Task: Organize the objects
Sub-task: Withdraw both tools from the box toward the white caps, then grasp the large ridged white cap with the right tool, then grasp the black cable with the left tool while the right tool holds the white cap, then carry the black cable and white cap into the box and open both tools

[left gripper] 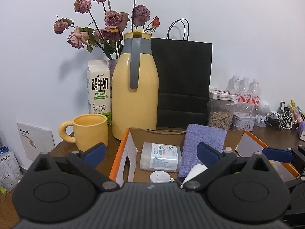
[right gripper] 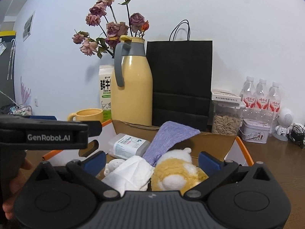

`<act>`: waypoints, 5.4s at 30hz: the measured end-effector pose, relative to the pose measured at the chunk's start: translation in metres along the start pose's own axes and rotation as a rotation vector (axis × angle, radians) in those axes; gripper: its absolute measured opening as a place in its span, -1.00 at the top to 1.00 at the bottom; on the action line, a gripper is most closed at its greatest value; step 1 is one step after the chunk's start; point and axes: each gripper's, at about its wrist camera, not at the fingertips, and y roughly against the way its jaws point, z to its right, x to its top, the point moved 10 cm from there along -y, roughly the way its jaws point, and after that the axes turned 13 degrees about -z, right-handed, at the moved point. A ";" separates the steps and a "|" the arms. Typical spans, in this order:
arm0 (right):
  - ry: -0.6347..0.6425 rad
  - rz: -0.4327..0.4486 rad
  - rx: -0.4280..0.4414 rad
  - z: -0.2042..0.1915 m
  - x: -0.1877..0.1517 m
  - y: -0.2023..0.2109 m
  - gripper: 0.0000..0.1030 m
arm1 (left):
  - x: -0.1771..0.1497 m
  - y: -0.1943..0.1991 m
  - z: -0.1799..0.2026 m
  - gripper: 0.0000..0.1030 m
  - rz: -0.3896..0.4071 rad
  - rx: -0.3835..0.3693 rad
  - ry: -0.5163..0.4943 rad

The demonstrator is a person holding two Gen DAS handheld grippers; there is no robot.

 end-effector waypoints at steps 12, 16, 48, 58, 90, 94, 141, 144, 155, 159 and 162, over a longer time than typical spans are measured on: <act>0.017 0.025 -0.006 -0.002 -0.006 0.021 -1.00 | -0.007 0.017 -0.004 -1.00 0.007 -0.018 0.015; 0.022 0.035 -0.008 0.001 -0.012 0.033 -1.00 | -0.013 0.028 -0.003 -1.00 0.022 -0.028 0.001; 0.030 -0.243 -0.030 0.051 -0.116 0.067 -1.00 | -0.108 0.054 -0.024 -1.00 -0.200 -0.001 -0.117; 0.007 -0.294 0.017 0.069 -0.124 0.057 -0.10 | -0.120 0.051 -0.024 -1.00 -0.245 -0.012 -0.111; 0.009 -0.152 -0.014 0.060 -0.107 0.071 0.29 | -0.134 0.015 0.009 -1.00 -0.410 -0.070 -0.166; 0.008 -0.149 -0.013 0.059 -0.107 0.072 0.29 | -0.133 0.012 0.006 -1.00 -0.394 -0.075 -0.145; 0.013 -0.128 -0.024 0.055 -0.106 0.079 0.28 | -0.135 0.034 0.026 0.51 -0.359 -0.118 -0.118; 0.013 -0.127 -0.025 0.054 -0.107 0.080 0.28 | -0.136 0.037 0.029 0.52 -0.352 -0.121 -0.116; 0.046 -0.068 -0.016 0.040 -0.100 0.093 0.28 | -0.106 0.080 0.031 0.51 -0.199 -0.146 -0.119; 0.060 -0.015 0.029 0.024 -0.076 0.098 0.29 | -0.071 0.087 0.034 0.51 -0.112 -0.151 -0.121; 0.094 0.019 0.055 0.007 -0.053 0.091 0.29 | -0.046 0.082 0.037 0.51 -0.061 -0.156 -0.113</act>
